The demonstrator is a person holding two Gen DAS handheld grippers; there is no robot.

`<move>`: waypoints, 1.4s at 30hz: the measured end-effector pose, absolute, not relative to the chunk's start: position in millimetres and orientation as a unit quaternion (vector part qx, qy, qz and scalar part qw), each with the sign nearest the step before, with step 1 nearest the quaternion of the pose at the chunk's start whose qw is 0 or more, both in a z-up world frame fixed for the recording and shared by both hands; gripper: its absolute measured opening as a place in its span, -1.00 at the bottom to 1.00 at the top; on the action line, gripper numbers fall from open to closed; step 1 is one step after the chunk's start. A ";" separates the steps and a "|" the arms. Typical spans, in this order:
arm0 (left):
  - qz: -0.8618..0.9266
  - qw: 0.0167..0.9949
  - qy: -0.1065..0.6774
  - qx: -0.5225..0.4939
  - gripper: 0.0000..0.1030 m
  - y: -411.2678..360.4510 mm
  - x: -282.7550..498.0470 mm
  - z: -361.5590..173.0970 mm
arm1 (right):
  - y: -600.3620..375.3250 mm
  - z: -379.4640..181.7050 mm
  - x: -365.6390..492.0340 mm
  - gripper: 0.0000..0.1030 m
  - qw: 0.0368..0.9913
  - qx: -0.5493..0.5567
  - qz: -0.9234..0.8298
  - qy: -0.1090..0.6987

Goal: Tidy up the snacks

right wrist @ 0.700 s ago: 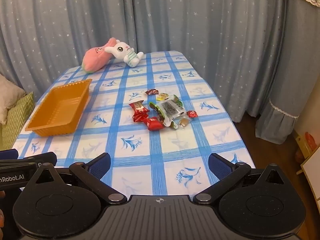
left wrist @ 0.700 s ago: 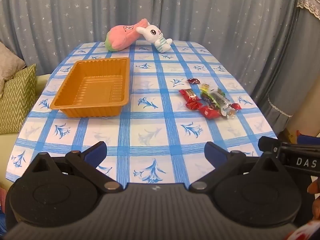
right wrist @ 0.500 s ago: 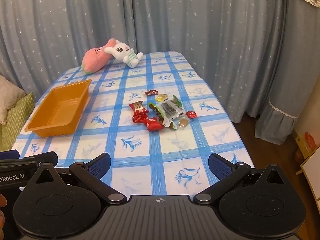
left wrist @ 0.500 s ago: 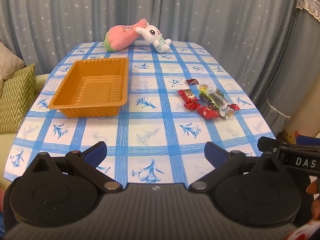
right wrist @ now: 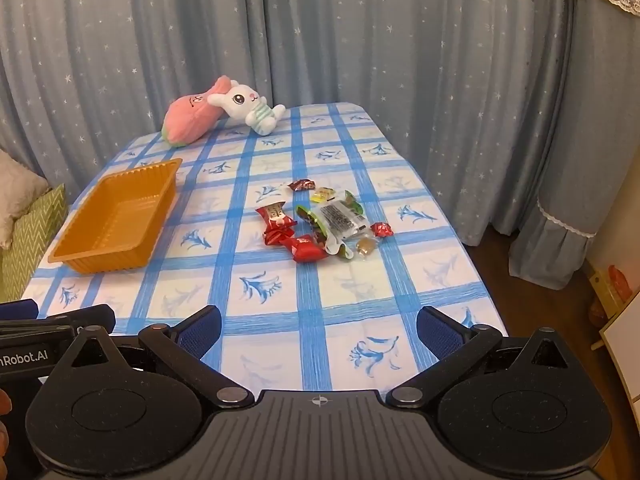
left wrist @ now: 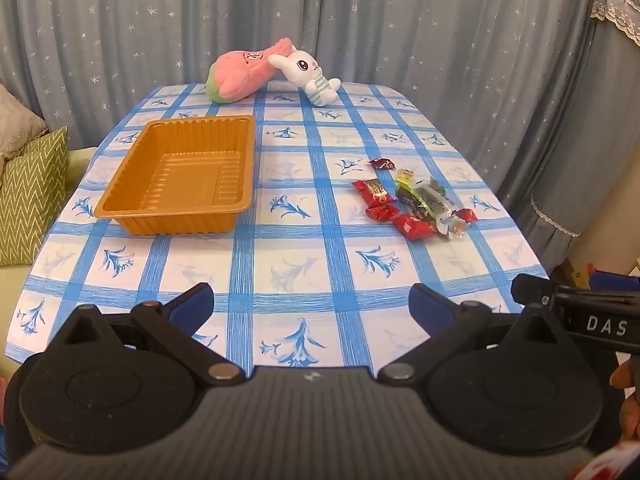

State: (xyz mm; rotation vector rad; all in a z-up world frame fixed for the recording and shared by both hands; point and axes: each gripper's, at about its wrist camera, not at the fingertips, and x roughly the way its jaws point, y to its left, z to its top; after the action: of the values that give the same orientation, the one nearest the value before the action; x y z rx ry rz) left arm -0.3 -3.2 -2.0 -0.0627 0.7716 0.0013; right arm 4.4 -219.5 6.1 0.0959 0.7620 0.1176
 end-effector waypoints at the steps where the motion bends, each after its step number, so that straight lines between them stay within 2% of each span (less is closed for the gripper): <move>1: 0.001 0.926 0.376 -0.032 1.00 -3.1 -0.6 -1.8 | -219.4 6.5 4.6 1.00 0.926 0.047 0.057 0.371; 42: -0.001 0.927 0.374 -0.037 1.00 -2.0 4.3 1.3 | -222.7 6.8 5.1 1.00 0.926 0.045 0.056 0.370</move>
State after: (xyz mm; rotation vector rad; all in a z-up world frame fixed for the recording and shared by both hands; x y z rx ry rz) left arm 4.3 -2.0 1.3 -0.0750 0.7676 -0.0017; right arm 5.1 -222.7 6.8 0.0933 0.7596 0.1157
